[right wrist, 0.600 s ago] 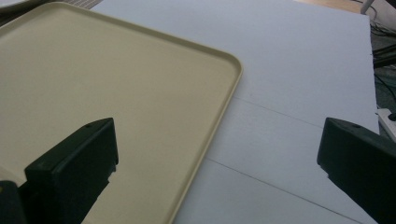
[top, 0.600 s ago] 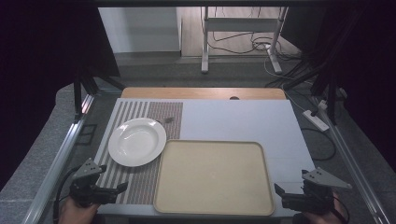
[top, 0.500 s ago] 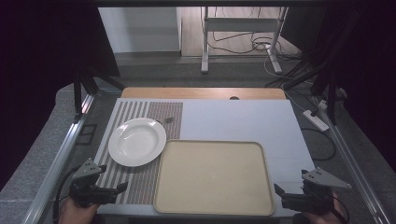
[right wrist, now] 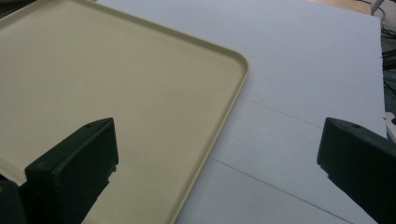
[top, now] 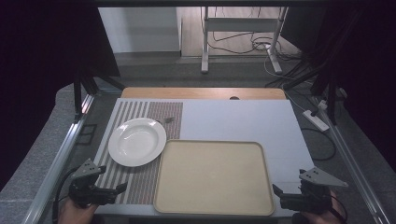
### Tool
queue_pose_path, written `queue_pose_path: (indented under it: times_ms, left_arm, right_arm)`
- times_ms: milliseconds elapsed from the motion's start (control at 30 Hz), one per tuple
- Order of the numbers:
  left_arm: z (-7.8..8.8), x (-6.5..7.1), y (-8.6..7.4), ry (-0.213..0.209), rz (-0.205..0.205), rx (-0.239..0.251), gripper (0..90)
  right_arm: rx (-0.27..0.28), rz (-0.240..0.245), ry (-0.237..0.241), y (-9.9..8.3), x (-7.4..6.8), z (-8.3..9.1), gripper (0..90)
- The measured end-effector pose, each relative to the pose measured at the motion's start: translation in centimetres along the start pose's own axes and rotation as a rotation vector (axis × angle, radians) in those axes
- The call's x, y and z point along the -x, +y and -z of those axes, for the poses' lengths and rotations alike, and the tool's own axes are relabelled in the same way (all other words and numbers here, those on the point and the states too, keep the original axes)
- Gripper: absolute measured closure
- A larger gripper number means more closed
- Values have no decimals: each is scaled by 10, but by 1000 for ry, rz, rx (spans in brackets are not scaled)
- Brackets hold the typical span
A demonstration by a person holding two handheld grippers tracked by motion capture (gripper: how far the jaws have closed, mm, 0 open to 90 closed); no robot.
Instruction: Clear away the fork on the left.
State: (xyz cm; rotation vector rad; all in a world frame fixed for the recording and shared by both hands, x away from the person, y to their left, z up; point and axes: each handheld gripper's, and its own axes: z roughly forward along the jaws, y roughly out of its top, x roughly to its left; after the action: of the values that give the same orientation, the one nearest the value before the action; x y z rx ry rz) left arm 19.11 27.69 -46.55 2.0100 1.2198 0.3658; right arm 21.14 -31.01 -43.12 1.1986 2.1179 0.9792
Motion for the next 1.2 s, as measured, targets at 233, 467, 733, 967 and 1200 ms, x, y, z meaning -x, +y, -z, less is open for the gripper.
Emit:
queue_pose_path:
  times_ms: [233, 467, 733, 967, 1200]
  left_arm:
    - [-3, 1, 3, -11, 21, -33, 0]
    - [-10, 2, 15, -46, 1, -29, 0]
    - [-26, -4, 24, -34, -21, -31, 0]
    - [-36, -7, 28, -45, -30, -52, 0]
    - [-48, -16, 37, -36, -23, -73, 0]
  right_arm:
    - [-9, 10, -4, 0, -1, -1, 0]
    - [-18, 21, -6, 0, -2, -2, 0]
    - [-22, 26, -6, 0, -3, -2, 0]
    - [-26, 31, -8, 0, -3, -3, 0]
    - [-32, 37, -7, 1, -4, -3, 0]
